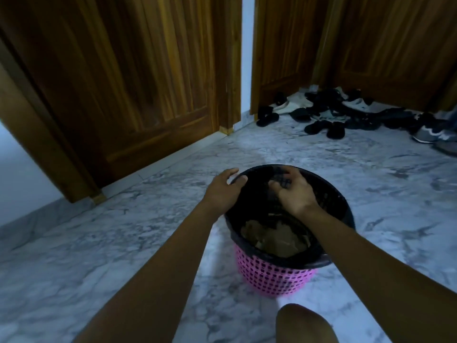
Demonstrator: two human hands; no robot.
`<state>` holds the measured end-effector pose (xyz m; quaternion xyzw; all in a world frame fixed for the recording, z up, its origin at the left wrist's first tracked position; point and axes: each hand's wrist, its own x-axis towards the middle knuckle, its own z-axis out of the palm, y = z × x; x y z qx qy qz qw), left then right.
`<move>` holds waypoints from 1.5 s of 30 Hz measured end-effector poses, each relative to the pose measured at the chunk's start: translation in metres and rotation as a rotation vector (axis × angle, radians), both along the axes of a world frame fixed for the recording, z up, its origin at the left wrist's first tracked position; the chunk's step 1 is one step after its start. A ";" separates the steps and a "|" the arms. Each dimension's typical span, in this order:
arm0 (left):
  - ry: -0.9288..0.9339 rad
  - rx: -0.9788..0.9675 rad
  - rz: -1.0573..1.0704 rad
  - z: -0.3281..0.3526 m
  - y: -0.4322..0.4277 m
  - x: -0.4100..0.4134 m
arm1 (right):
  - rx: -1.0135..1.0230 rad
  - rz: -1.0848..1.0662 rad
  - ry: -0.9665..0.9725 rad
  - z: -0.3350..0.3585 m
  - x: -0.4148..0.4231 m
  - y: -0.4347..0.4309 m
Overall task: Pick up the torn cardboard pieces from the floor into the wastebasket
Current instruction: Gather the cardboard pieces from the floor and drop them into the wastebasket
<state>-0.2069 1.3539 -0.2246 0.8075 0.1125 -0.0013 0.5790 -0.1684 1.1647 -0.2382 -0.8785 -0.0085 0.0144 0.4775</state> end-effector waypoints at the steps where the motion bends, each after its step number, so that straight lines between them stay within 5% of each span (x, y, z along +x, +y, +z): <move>1: -0.027 0.016 0.021 0.005 0.010 -0.005 | 0.001 0.040 -0.018 0.003 -0.001 0.018; 10: -0.032 0.176 0.567 0.014 0.189 -0.153 | 0.017 0.694 -0.078 0.006 -0.085 0.262; 19: 0.131 0.228 1.341 0.031 0.235 -0.510 | 0.093 1.485 -0.113 0.003 -0.367 0.419; 26: 0.169 0.206 1.693 0.054 0.132 -0.703 | 0.038 1.884 -0.094 0.015 -0.569 0.387; 34: 0.300 0.140 1.971 0.003 -0.058 -0.880 | -0.030 2.263 0.011 -0.028 -0.764 0.268; 45: 0.407 -0.145 2.173 -0.087 -0.287 -1.005 | -0.387 2.570 0.012 -0.117 -0.915 0.072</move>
